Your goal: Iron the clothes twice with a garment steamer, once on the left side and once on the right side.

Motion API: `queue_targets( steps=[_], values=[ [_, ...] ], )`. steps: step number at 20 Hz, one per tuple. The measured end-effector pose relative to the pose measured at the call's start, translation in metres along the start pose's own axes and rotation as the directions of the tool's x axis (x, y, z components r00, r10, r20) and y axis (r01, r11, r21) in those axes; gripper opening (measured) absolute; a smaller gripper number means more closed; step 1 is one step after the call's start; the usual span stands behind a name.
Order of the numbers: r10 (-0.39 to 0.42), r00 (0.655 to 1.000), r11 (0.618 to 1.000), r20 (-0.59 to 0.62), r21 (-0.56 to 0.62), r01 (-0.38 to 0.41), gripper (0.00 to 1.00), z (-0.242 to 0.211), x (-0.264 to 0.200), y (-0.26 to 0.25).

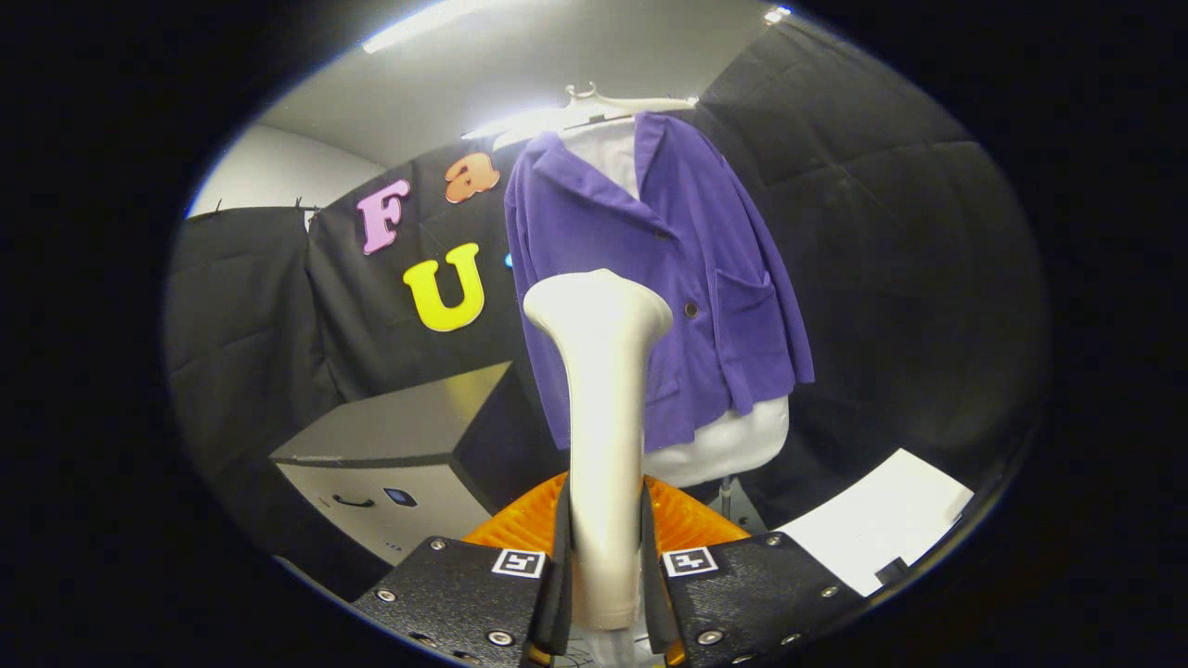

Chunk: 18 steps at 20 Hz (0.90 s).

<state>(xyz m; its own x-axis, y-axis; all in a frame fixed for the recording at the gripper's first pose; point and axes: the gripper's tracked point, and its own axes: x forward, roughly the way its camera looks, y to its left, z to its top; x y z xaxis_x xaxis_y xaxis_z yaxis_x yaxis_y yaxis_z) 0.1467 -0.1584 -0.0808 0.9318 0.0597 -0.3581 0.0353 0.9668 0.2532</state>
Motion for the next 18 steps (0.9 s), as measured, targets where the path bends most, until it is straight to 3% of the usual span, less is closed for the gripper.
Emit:
queue_targets(
  steps=[7,14,18],
  values=[
    [0.067,0.976,0.996,0.206,-0.067,-0.055,0.32,0.120,-0.026,0.006],
    [0.146,0.915,0.986,0.375,-0.129,-0.105,0.31,0.225,-0.025,0.027],
    [0.135,0.873,0.987,0.469,-0.142,-0.077,0.31,0.279,-0.012,0.018]
  ],
)
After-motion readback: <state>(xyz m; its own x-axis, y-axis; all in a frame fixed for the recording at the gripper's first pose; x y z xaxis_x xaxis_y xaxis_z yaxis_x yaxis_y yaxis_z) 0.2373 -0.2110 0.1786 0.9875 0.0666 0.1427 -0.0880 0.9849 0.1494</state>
